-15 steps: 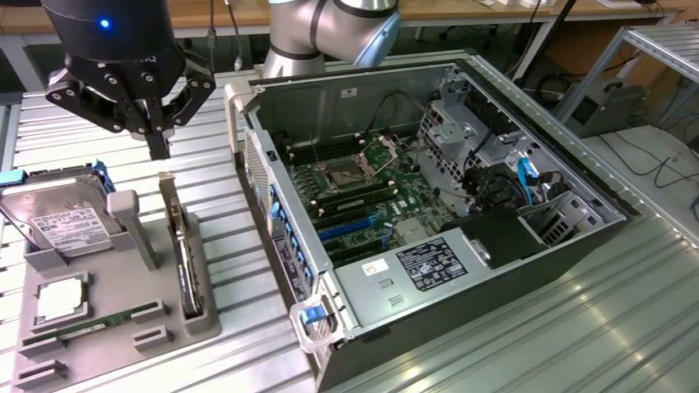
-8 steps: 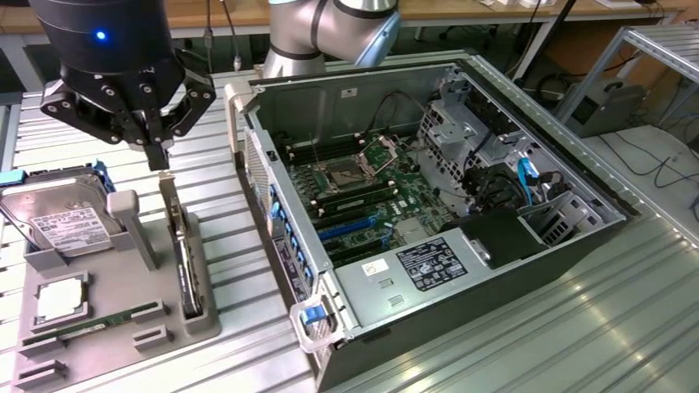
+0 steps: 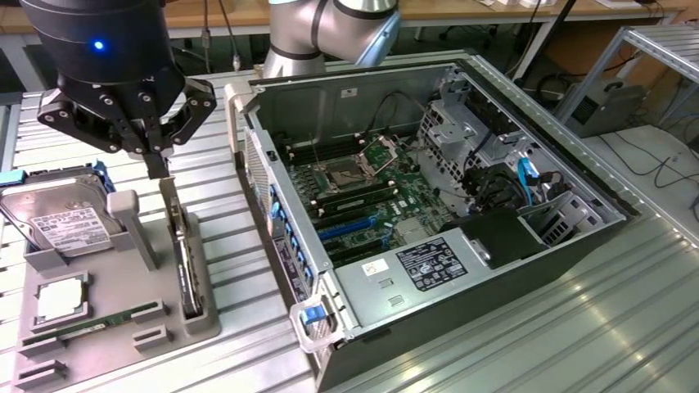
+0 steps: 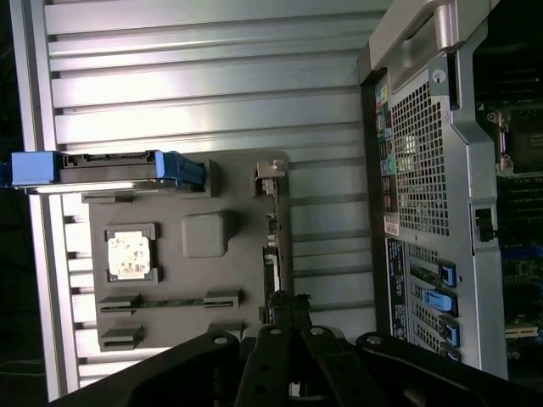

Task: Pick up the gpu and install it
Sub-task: 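Reach for the gpu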

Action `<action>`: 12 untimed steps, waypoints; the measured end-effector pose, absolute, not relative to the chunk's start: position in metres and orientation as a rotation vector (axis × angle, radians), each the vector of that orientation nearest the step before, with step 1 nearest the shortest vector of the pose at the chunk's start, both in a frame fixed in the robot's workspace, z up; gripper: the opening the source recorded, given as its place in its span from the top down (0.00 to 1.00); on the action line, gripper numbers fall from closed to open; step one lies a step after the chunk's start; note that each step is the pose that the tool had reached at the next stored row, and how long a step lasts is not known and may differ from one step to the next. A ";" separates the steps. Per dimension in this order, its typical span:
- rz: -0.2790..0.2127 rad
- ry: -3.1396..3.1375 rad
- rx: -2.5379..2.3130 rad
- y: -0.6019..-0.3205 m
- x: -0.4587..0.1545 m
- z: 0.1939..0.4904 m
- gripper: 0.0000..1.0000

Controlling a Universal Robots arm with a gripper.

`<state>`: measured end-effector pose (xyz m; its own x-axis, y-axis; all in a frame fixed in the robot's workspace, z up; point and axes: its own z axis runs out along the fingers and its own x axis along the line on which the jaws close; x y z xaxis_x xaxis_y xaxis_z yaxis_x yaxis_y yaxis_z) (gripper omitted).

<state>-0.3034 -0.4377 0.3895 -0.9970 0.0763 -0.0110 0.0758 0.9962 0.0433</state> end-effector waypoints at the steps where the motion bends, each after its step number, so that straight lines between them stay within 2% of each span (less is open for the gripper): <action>1: 0.067 3.126 0.119 -0.438 -0.303 0.389 0.89; 12: 0.067 3.126 0.119 -0.442 -0.309 0.389 0.89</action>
<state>-0.3091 -0.4422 0.3891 -0.9970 0.0764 -0.0110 0.0758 0.9962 0.0434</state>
